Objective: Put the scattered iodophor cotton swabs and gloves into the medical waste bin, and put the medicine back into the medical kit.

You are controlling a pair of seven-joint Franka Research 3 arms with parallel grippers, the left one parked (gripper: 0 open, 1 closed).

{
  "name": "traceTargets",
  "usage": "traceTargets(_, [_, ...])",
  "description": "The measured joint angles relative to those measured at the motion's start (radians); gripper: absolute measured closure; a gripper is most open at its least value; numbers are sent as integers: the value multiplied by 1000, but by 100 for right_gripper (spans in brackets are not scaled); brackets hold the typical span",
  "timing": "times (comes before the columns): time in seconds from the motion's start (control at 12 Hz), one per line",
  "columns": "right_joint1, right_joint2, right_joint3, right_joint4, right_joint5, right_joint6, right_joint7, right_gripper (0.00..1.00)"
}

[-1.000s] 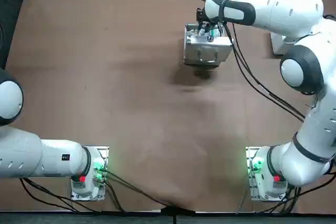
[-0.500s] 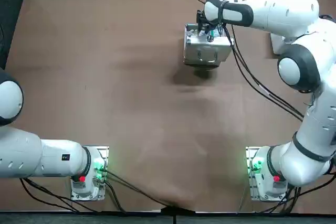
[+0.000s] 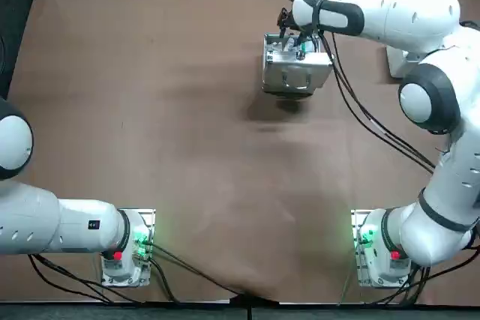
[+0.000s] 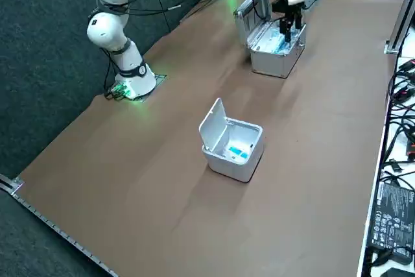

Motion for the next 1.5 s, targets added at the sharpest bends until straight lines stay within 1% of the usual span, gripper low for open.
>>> traceTargets(0.33, [-16, -90, -3, 18, 0, -148, -2, 1])
traceTargets(0.58, [-62, -157, -7, 19, -2, -195, -57, 0])
traceTargets(0.75, [-106, -199, -10, 20, -8, -230, -128, 0])
traceTargets(0.92, [-154, -247, -12, 21, -16, -299, -233, 0])
traceTargets(1.08, [-204, -305, -13, 24, -37, -402, -349, 0])
traceTargets(1.17, [-252, -367, -14, 26, -43, -489, -434, 0])
traceTargets(1.33, [-294, -420, -15, 26, -45, -554, -484, 0])
traceTargets(1.5, [-322, -454, -16, 26, -57, -596, -508, 0])
